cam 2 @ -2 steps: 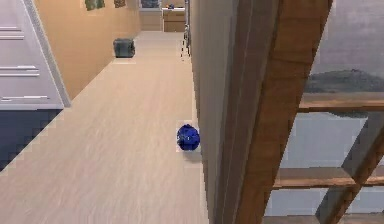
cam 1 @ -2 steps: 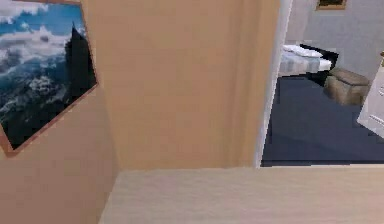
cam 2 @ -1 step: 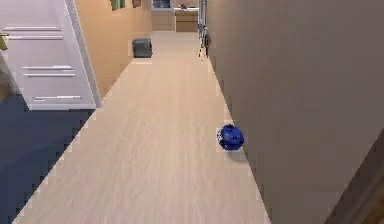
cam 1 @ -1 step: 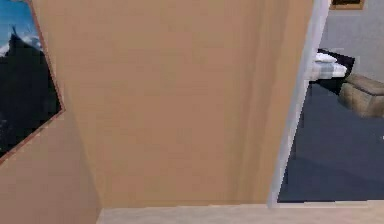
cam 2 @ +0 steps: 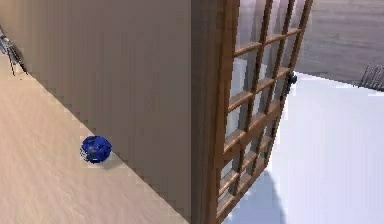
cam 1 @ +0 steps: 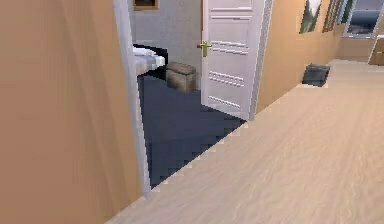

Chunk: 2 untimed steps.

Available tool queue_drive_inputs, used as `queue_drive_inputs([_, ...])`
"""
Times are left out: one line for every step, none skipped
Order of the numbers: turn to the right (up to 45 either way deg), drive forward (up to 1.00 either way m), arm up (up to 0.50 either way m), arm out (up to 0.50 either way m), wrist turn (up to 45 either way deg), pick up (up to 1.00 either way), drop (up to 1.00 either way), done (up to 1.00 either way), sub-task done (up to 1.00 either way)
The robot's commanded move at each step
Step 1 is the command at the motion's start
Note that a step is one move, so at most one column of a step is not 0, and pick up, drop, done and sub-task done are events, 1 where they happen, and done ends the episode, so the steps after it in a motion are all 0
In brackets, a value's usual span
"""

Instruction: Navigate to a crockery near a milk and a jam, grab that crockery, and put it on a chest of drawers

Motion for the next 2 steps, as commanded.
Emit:
queue_drive_inputs([15.0,0.0,0.0,0.0,0.0,0.0,0.0,0.0,0.0])
queue_drive_inputs([0.0,1.0,0.0,0.0,0.0,0.0,0.0,0.0,0.0])
